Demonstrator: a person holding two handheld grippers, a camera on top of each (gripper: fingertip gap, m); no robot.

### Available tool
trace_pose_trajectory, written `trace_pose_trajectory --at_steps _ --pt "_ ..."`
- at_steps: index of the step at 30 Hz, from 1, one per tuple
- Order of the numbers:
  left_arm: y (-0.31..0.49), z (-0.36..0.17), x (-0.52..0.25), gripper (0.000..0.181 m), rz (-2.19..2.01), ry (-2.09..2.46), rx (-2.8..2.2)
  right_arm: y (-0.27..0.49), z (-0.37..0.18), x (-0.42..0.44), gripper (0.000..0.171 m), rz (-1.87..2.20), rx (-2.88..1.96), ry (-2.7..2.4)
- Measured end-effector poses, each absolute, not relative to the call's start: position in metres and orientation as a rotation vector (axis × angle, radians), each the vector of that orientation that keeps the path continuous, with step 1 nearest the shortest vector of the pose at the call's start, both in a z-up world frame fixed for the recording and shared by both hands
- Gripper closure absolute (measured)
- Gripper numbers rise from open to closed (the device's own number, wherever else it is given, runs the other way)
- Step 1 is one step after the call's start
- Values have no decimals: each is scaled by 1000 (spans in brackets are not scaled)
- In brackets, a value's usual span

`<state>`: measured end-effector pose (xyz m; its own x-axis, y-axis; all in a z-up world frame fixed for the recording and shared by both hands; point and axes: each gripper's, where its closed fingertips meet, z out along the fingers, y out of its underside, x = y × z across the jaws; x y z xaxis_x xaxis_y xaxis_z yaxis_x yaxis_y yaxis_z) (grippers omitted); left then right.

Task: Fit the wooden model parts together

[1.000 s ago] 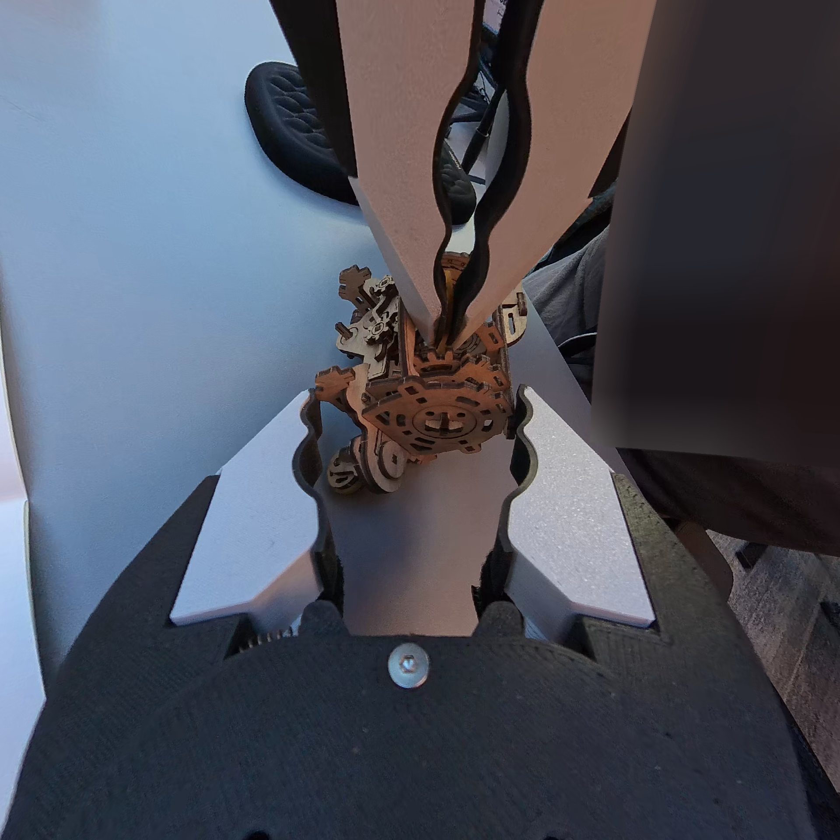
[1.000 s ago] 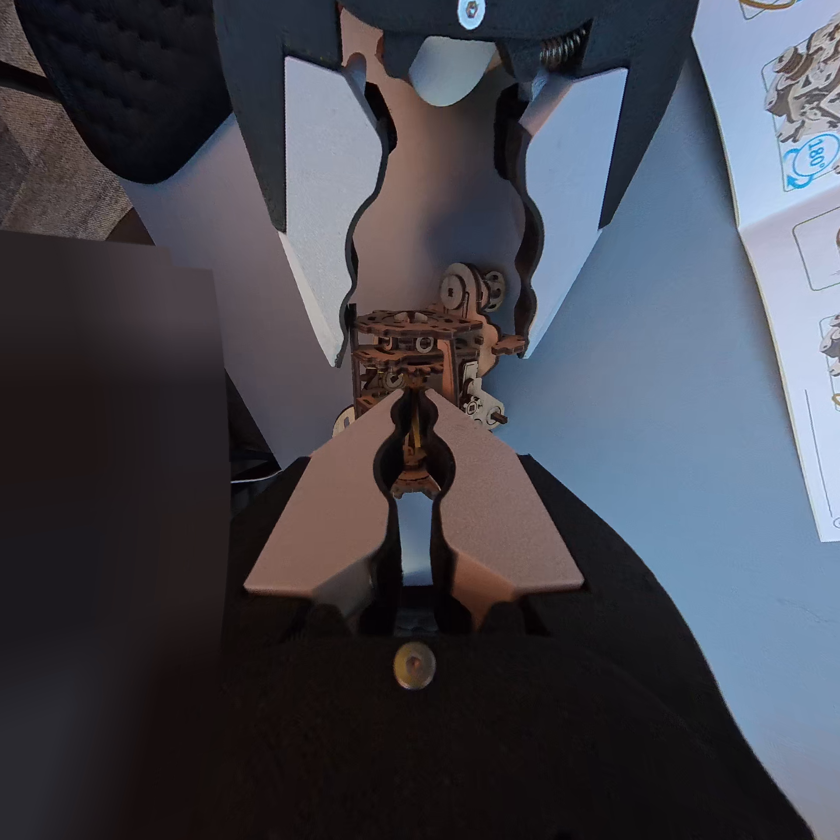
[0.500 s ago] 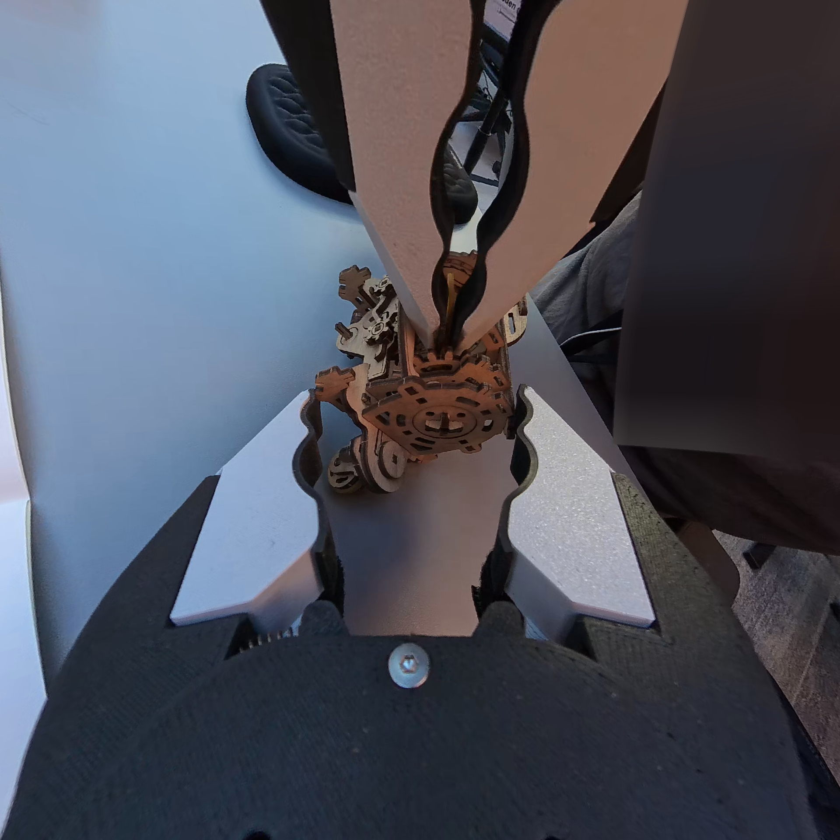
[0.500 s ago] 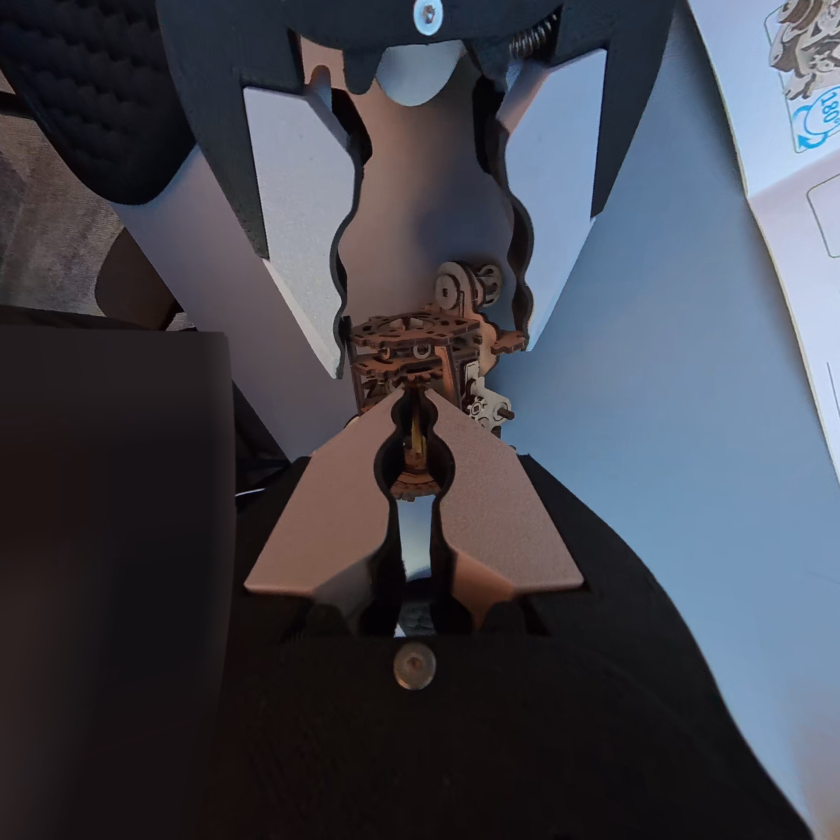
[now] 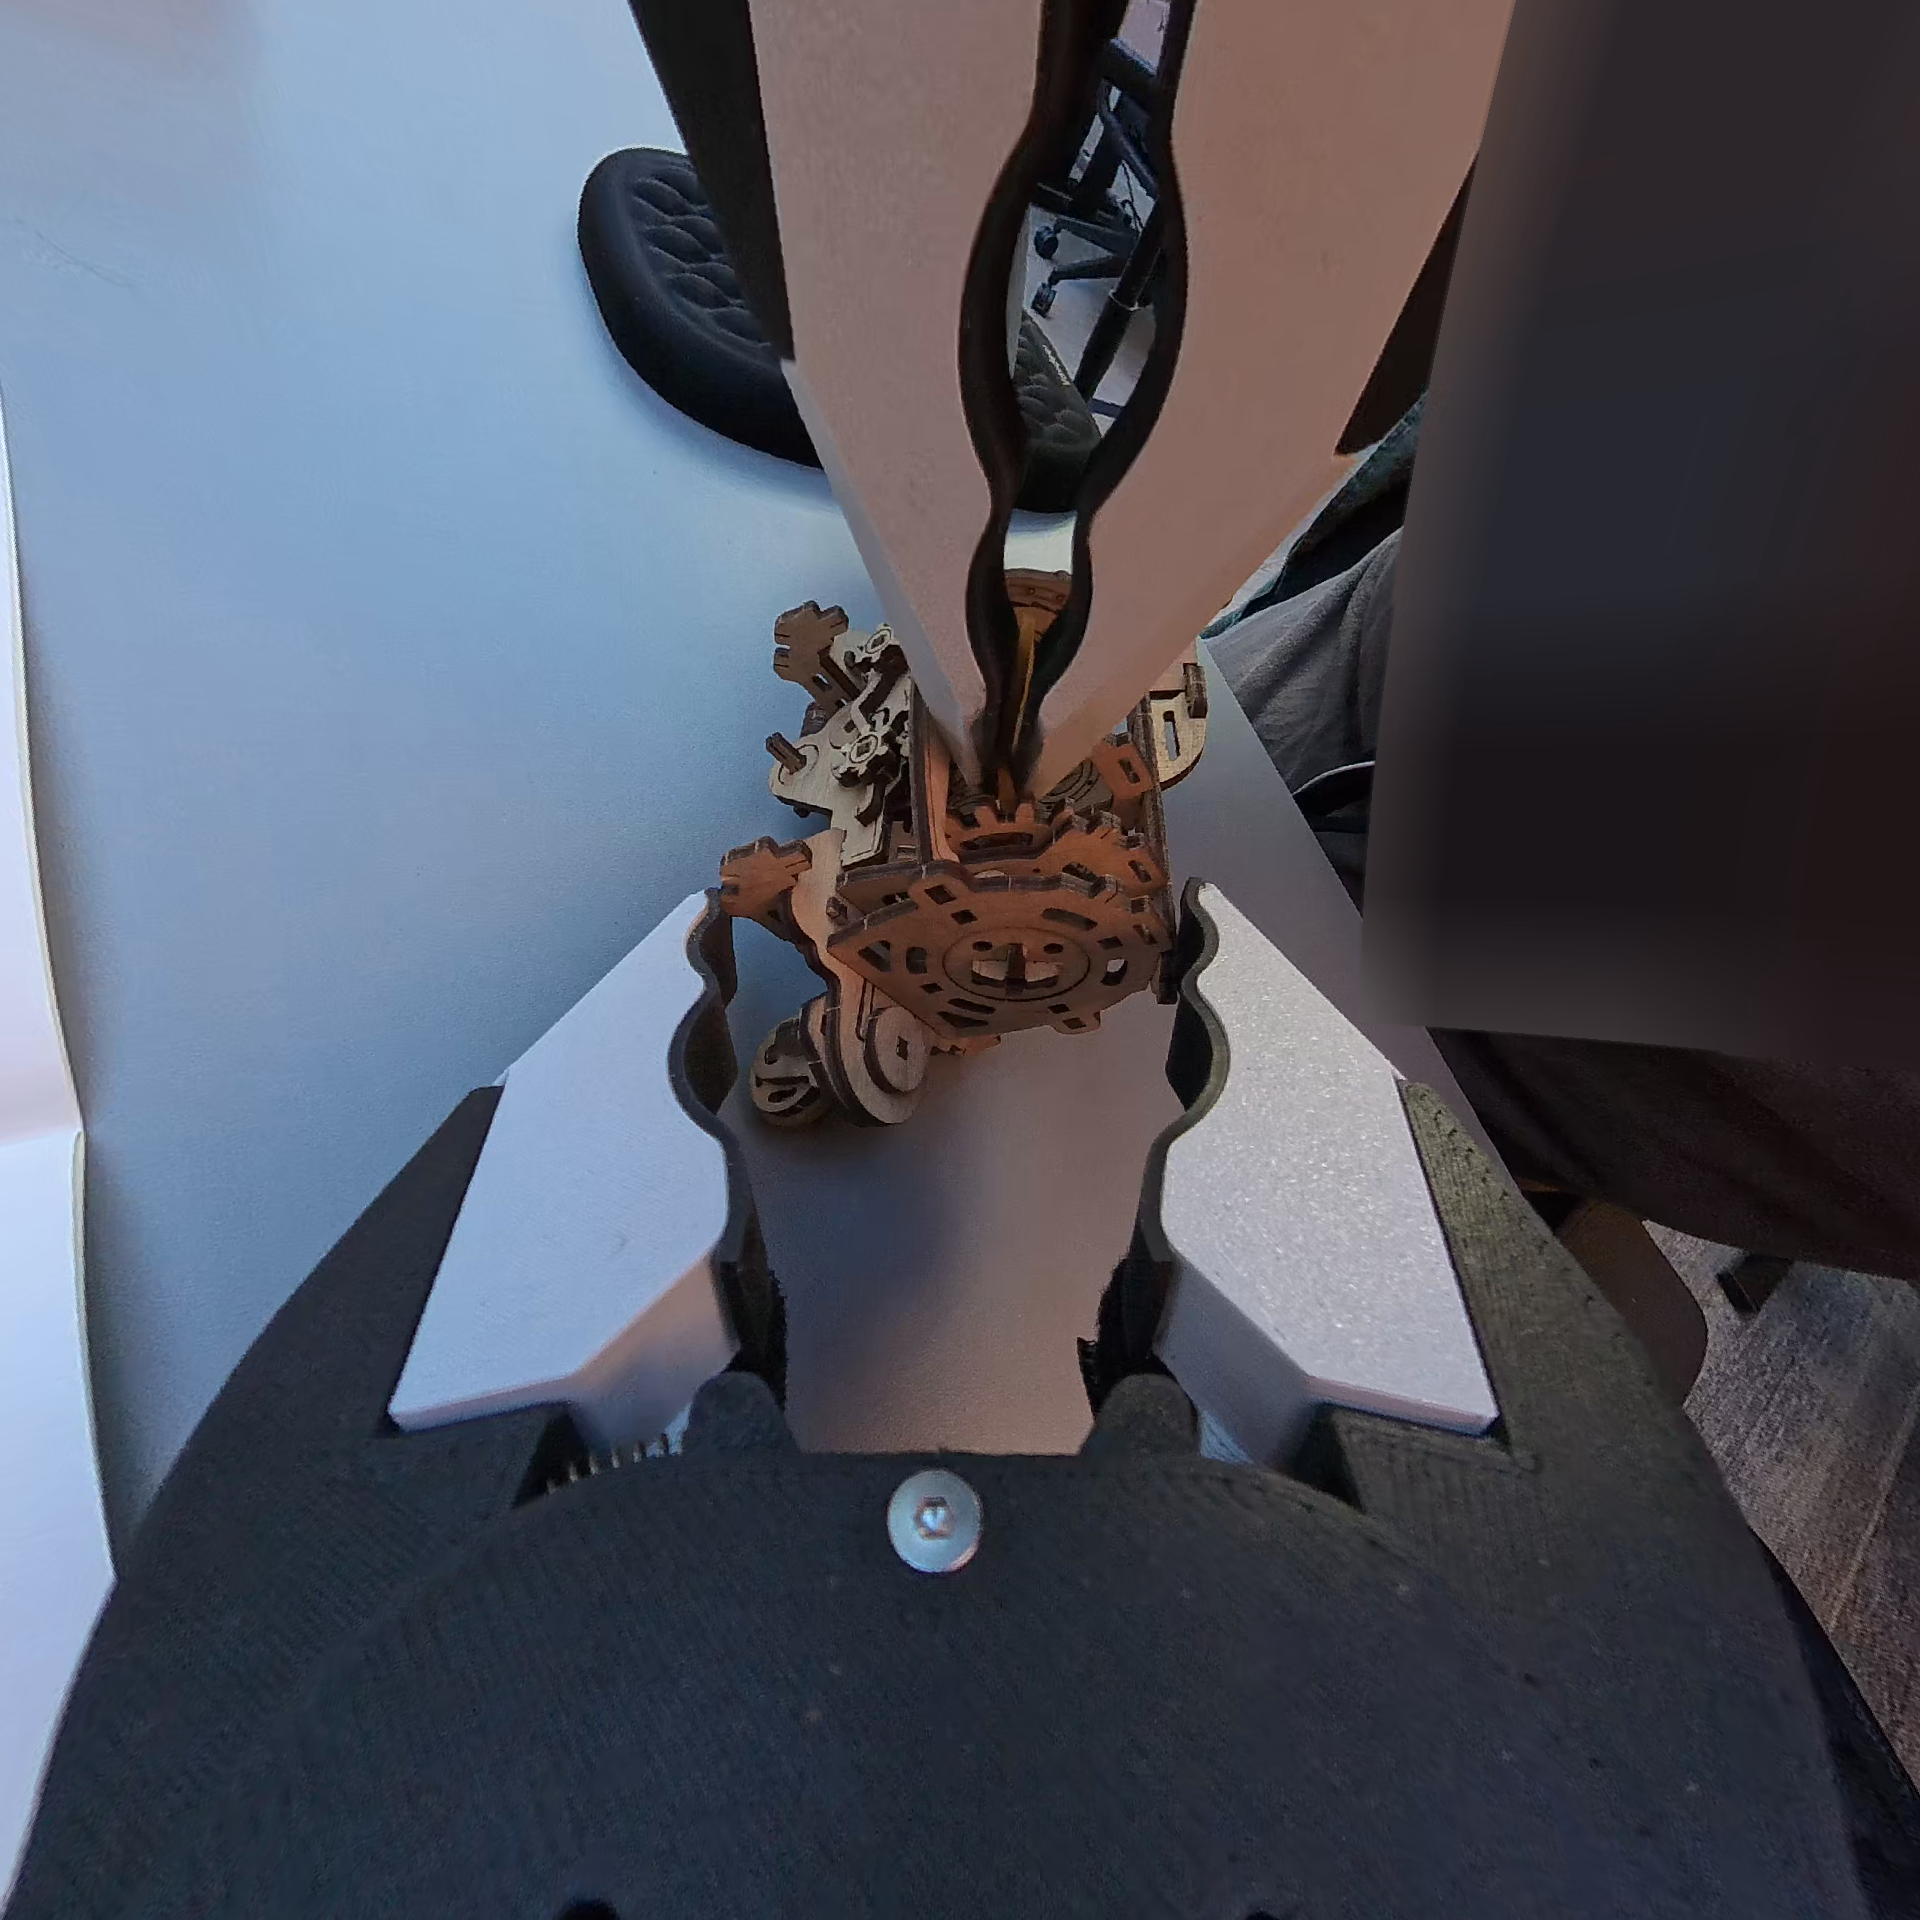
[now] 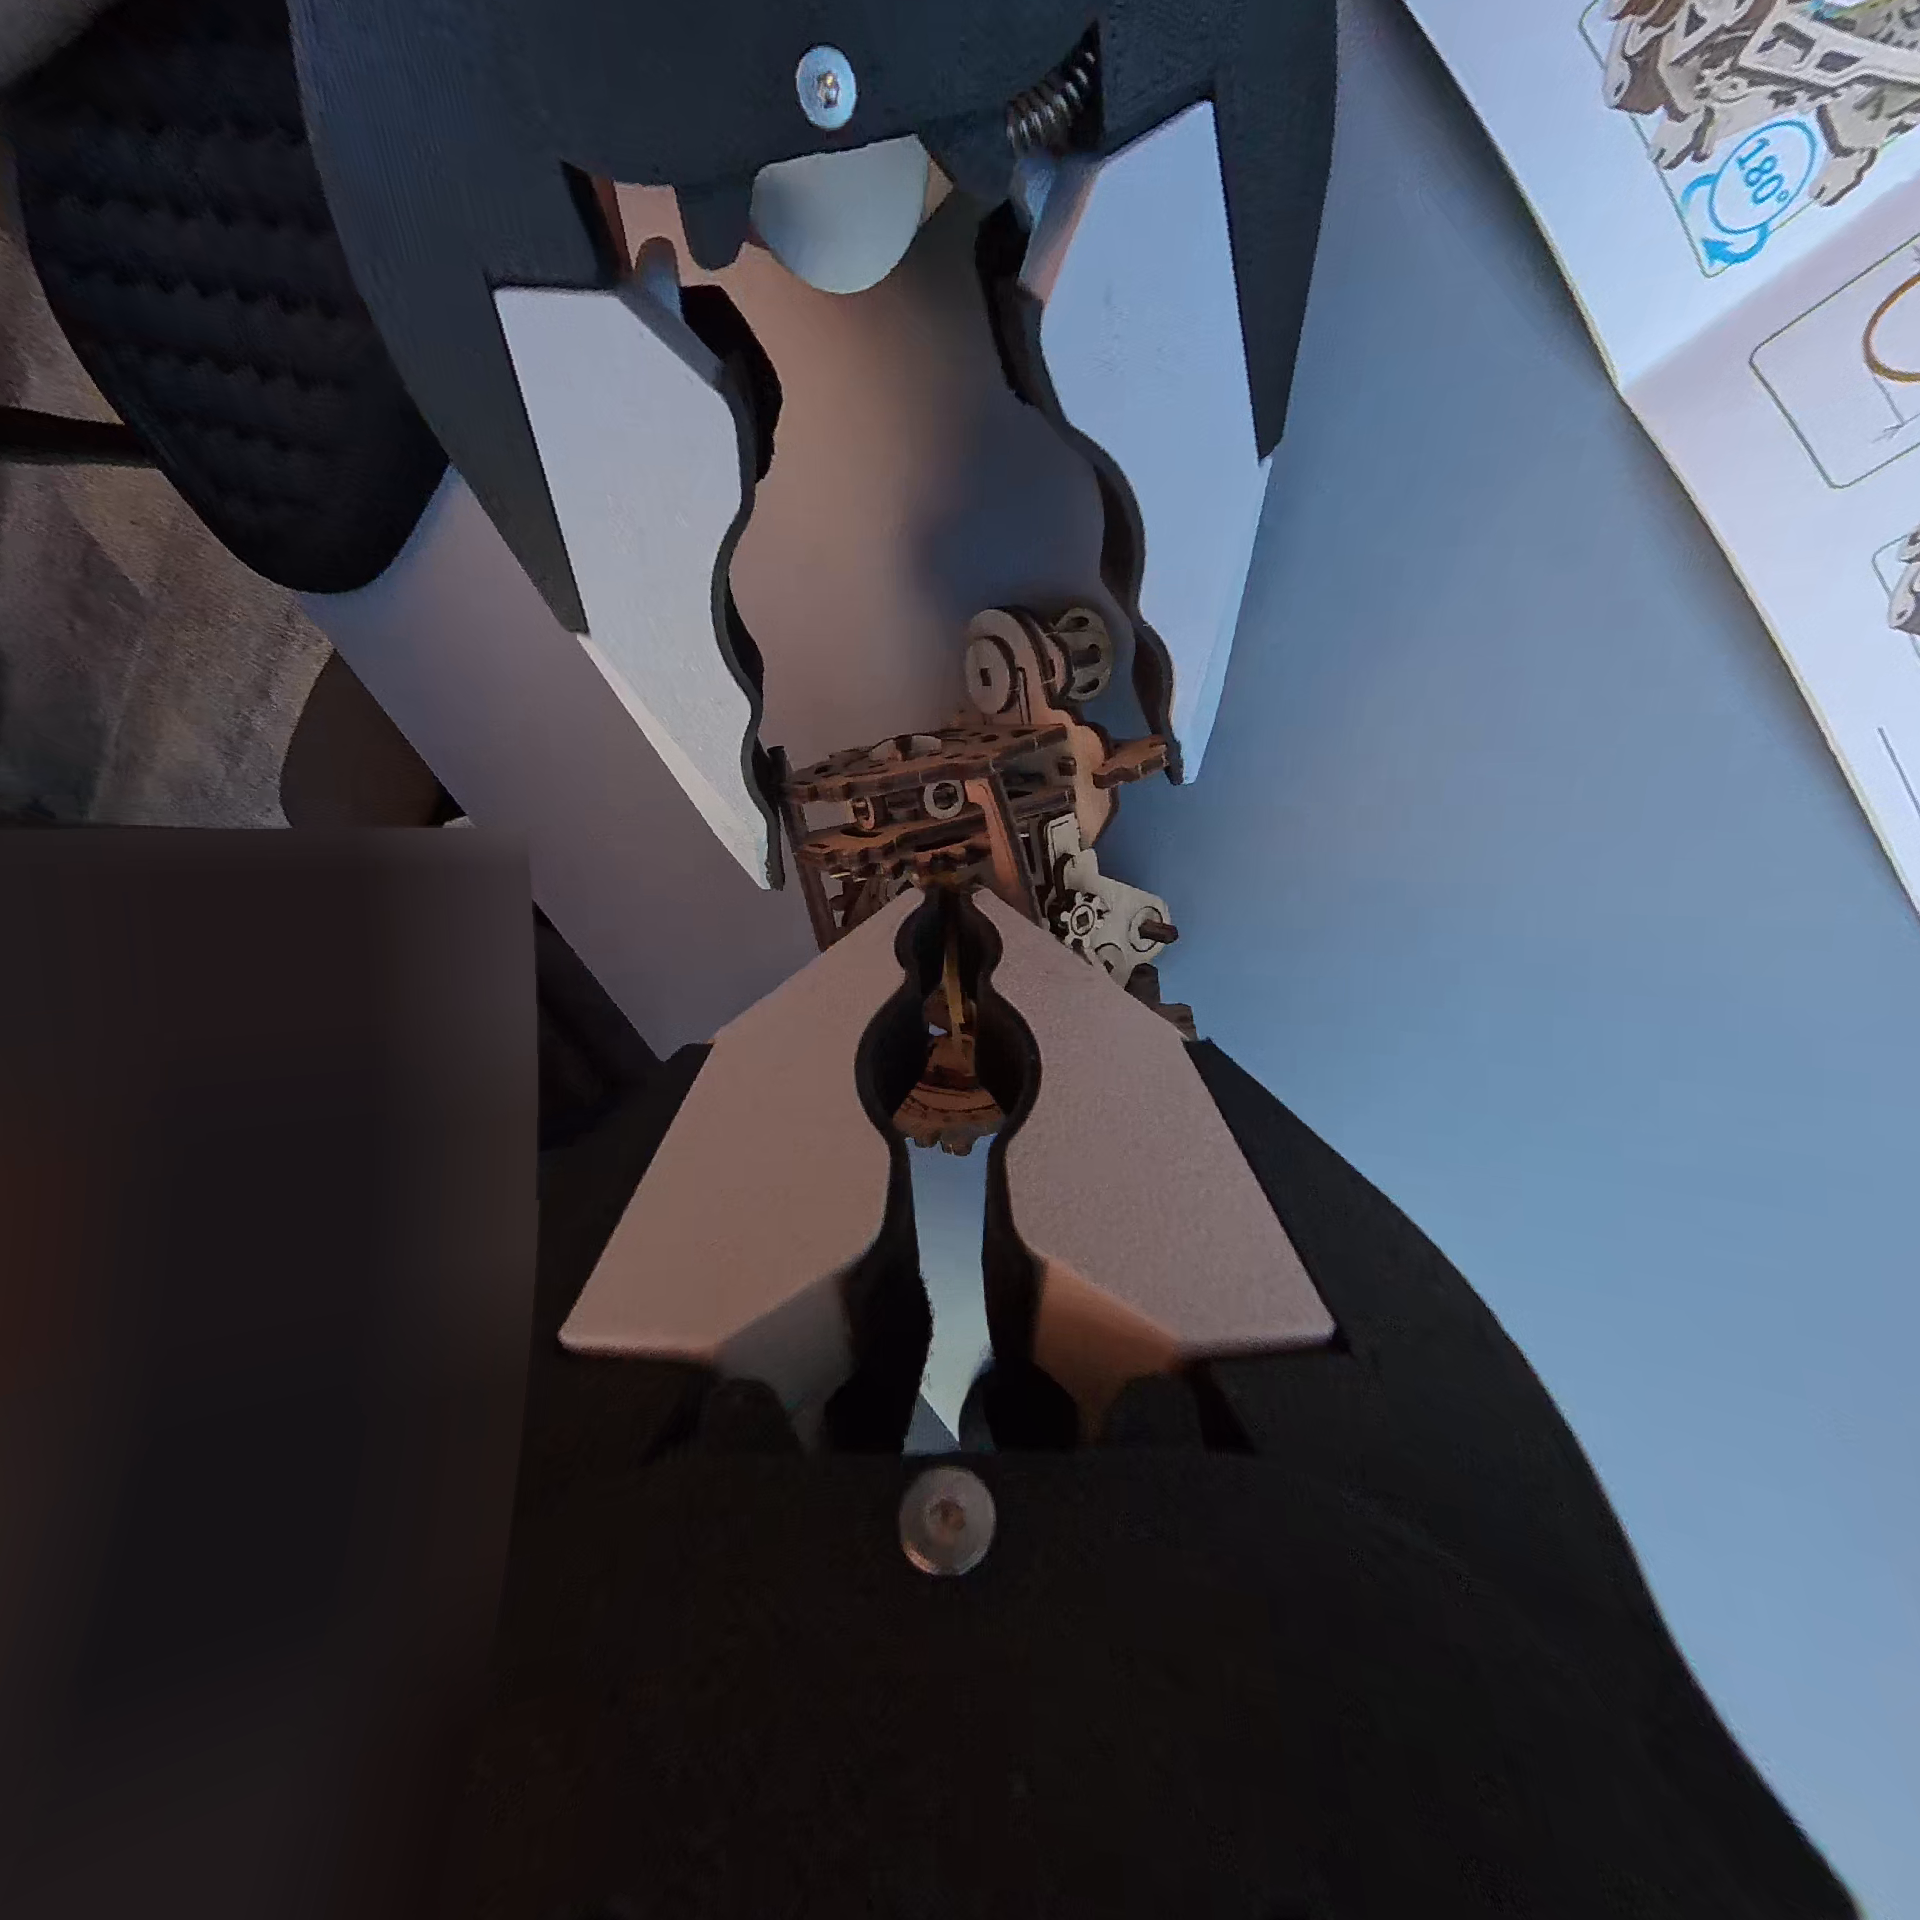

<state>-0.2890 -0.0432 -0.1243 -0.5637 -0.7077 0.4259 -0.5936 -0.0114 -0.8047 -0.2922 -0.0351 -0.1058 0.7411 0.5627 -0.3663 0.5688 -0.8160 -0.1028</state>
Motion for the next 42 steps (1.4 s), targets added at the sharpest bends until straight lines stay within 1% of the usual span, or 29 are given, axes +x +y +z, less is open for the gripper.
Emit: trace_pose_trajectory --at_steps 11,18,23,27,29,30,31,32,34,35,37,40,42 --pt "-44 -124 -289 98 -1648 2136 -1414 -40 -106 -287 171 -587 2859 965" --pt "-45 -125 -291 98 -1666 2142 -1420 -42 -103 -288 171 -702 2781 909" --pt "-44 -124 -291 97 -1683 2132 -1429 -42 -94 -293 171 -891 2765 884" --pt "-34 -113 -290 91 -1731 2043 -1431 -37 -91 -290 171 -981 2788 897" --pt "-20 -105 -291 93 -1725 1969 -1437 -33 -88 -290 171 -1032 2815 934" --pt "-13 -98 -291 100 -1736 1917 -1434 -30 -84 -290 171 -1058 2837 962" --pt "-4 -88 -291 112 -1751 1847 -1435 -27 -80 -290 171 -1089 2856 1002" --pt "3 -76 -292 118 -1782 1774 -1416 -25 -75 -291 171 -1118 2874 1047" --pt "10 -49 -294 137 -1856 1656 -1355 -21 -65 -292 171 -1148 2918 1144" --pt "11 -40 -294 141 -1873 1631 -1345 -19 -61 -292 171 -1156 2937 1190" --pt "2 -37 -292 143 -1873 1668 -1360 -16 -54 -292 171 -1162 2976 1262" --pt "-10 -39 -285 156 -1880 1696 -1412 -17 -50 -291 171 -1157 2994 1329" --pt "-18 -36 -283 161 -1946 1682 -1412 -19 -51 -290 171 -1153 2991 1344"
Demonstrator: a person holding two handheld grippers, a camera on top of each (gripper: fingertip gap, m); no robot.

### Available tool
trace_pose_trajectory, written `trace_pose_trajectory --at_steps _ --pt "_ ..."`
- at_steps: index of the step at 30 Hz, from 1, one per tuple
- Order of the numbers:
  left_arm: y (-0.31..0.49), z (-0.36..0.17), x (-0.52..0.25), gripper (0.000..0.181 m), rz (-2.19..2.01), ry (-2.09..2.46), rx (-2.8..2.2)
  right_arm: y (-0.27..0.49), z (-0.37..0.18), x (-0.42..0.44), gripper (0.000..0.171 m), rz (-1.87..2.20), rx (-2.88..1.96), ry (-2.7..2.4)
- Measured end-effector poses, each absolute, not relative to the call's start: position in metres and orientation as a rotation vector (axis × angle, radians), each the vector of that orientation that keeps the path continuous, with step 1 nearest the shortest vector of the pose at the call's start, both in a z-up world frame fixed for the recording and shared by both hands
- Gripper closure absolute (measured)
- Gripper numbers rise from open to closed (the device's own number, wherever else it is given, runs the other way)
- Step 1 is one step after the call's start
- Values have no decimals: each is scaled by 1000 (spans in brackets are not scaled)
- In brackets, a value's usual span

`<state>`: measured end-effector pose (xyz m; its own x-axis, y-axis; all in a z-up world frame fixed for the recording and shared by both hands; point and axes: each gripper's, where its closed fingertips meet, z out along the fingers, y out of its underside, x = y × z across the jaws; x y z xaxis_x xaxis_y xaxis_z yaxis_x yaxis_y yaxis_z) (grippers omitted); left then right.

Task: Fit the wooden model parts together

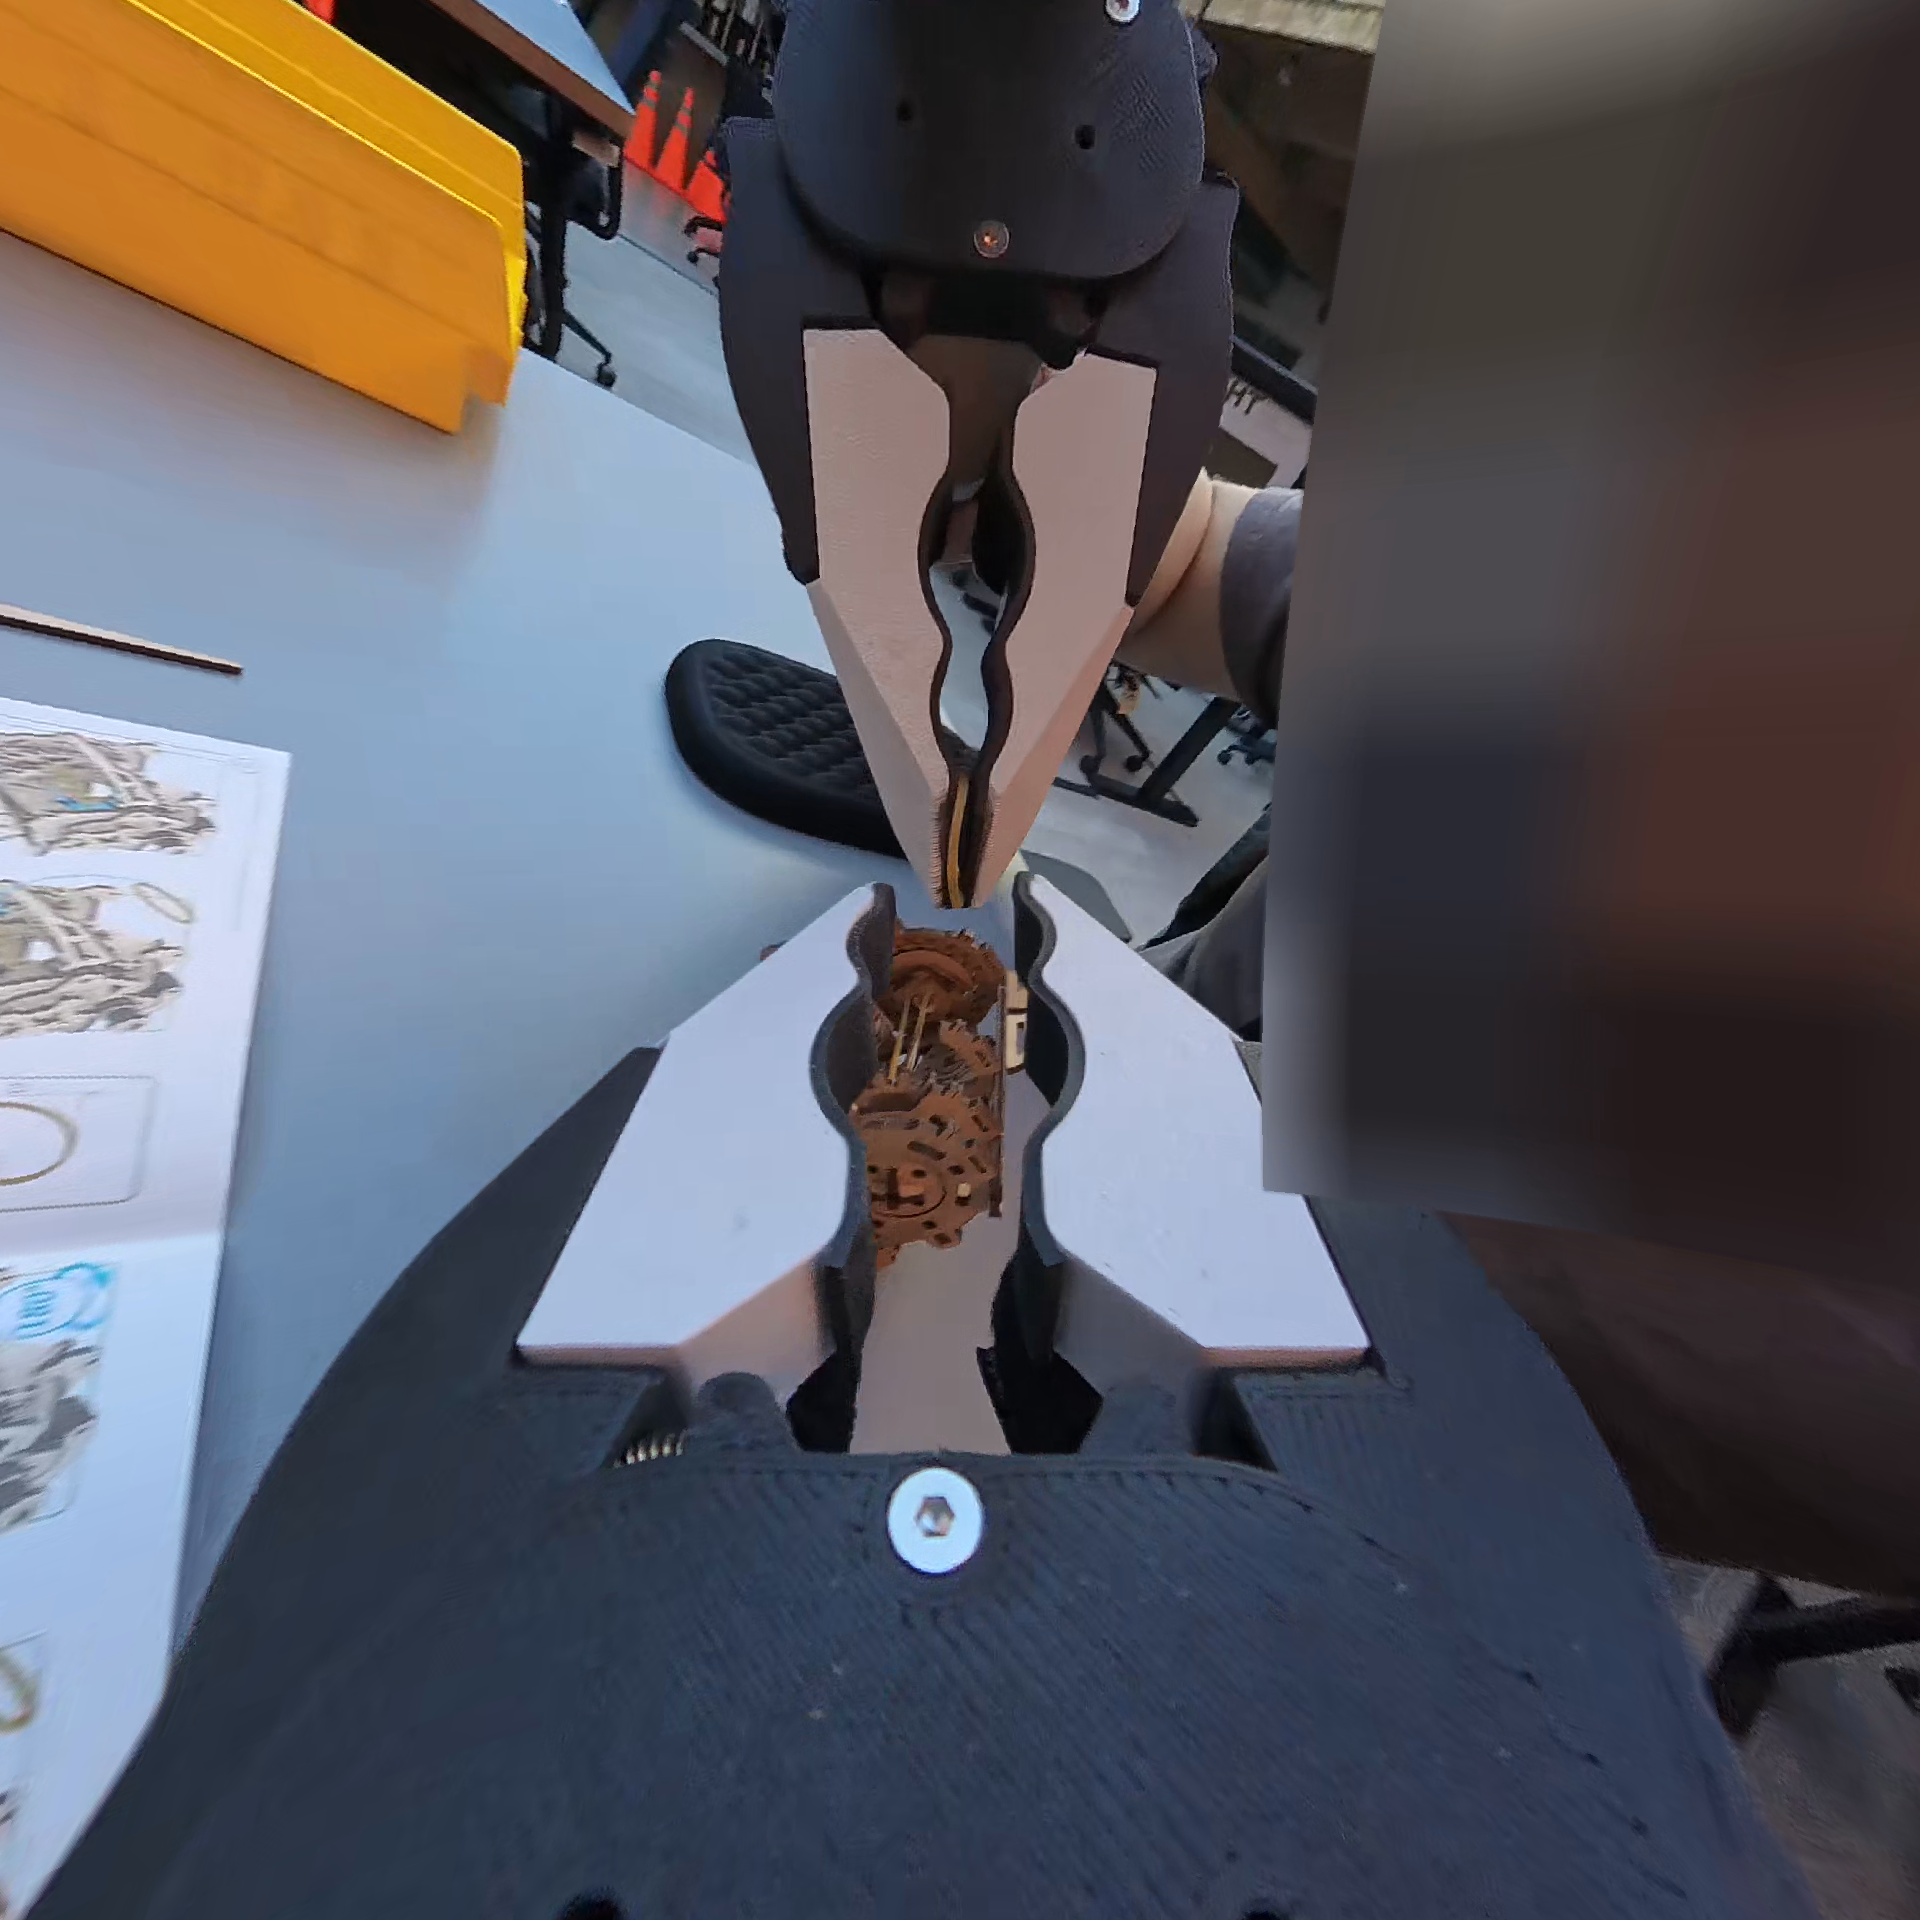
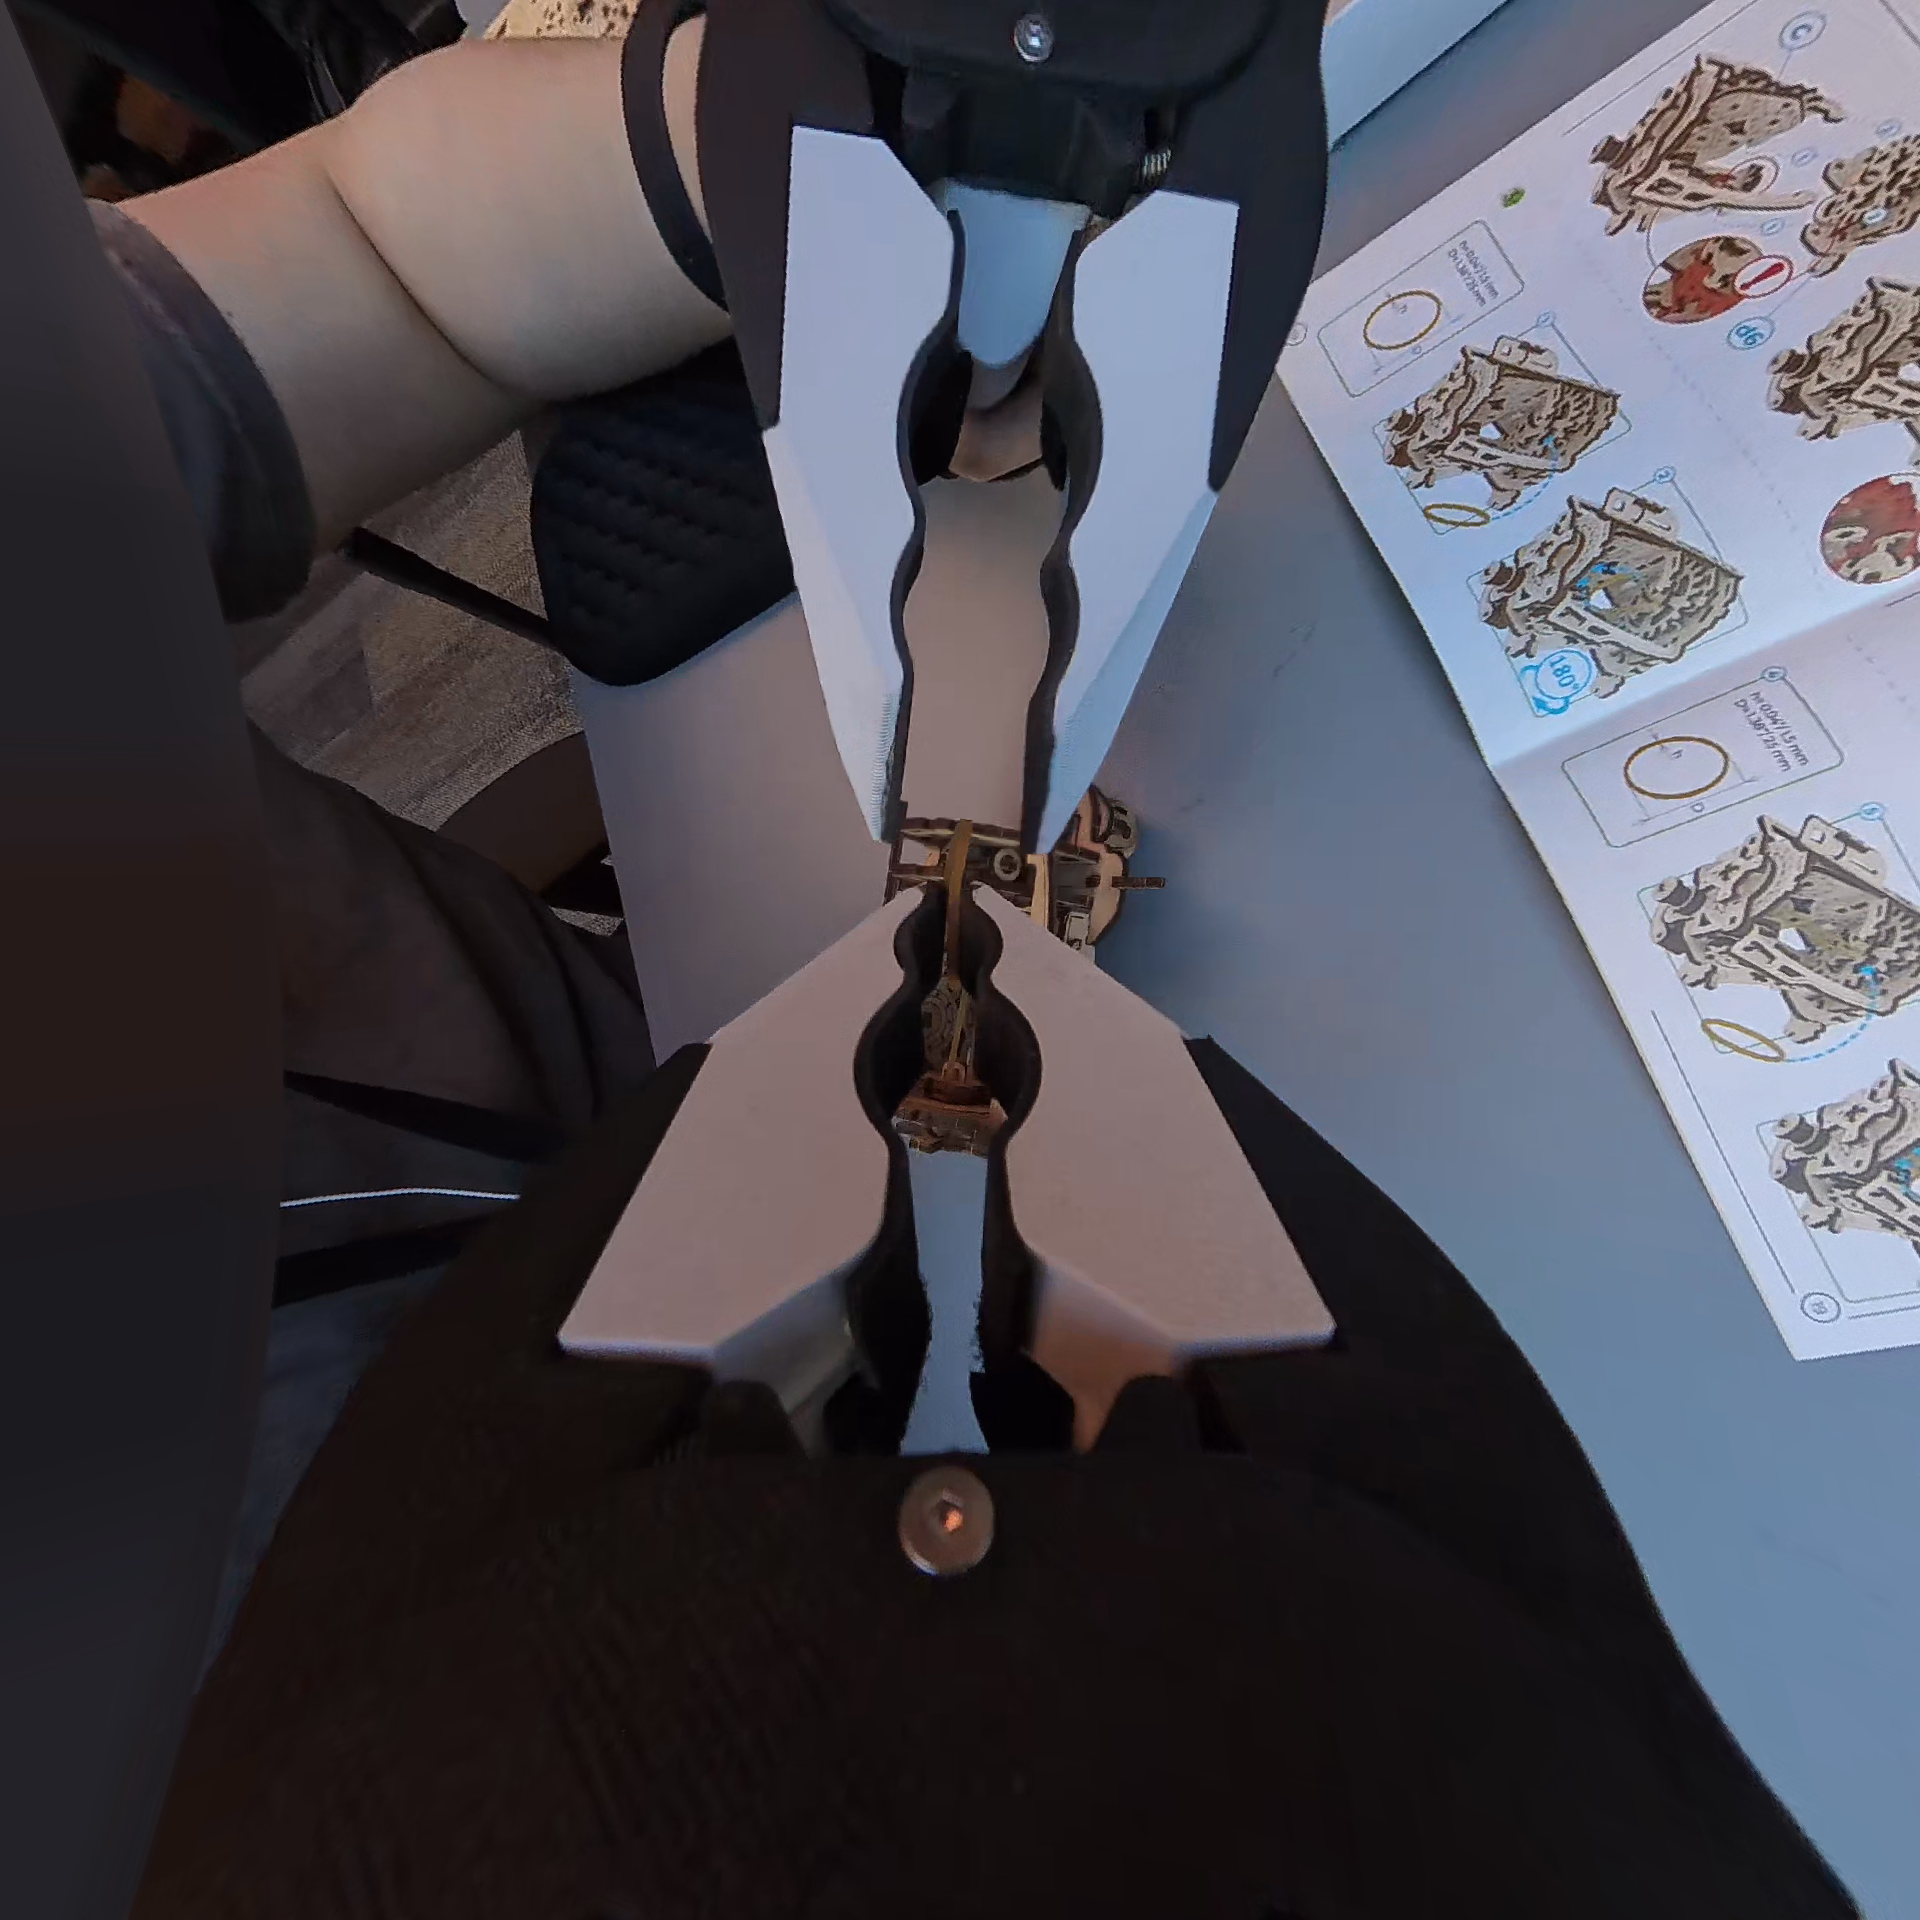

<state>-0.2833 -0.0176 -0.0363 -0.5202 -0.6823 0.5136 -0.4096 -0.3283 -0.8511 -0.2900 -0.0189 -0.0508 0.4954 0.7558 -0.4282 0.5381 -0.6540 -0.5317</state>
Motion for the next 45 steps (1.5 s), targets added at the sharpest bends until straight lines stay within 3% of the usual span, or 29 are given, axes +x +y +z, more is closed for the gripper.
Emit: trace_pose_trajectory --at_steps 4,9,11,17,22,25,27,34,45 --pt "-18 -36 -279 180 -1962 1647 -1392 -22 -54 -287 171 927 -2422 -1092" --pt "-26 -42 -277 173 -1906 1720 -1387 -23 -54 -285 171 943 -2407 -1077" --pt "-26 -39 -273 181 -1921 1690 -1387 -23 -56 -283 171 932 -2406 -1079" --pt "-20 -41 -269 181 -1922 1634 -1492 -14 -50 -272 167 865 -2189 -1052" --pt "-6 -41 -260 181 -1973 1507 -1703 -5 -19 -255 116 549 -1583 -1073" --pt "-3 -41 -254 181 -2015 1442 -1784 -3 -28 -260 87 558 -1600 -1030" --pt "-1 -45 -249 181 -1988 1421 -1824 2 -35 -260 89 440 -1598 -1077" --pt "-1 -49 -240 181 -1901 1363 -1885 13 -49 -265 142 11 -1596 -1219" --pt "-6 -52 -242 181 -1904 1359 -1895 15 -62 -259 161 -52 -1714 -1202"
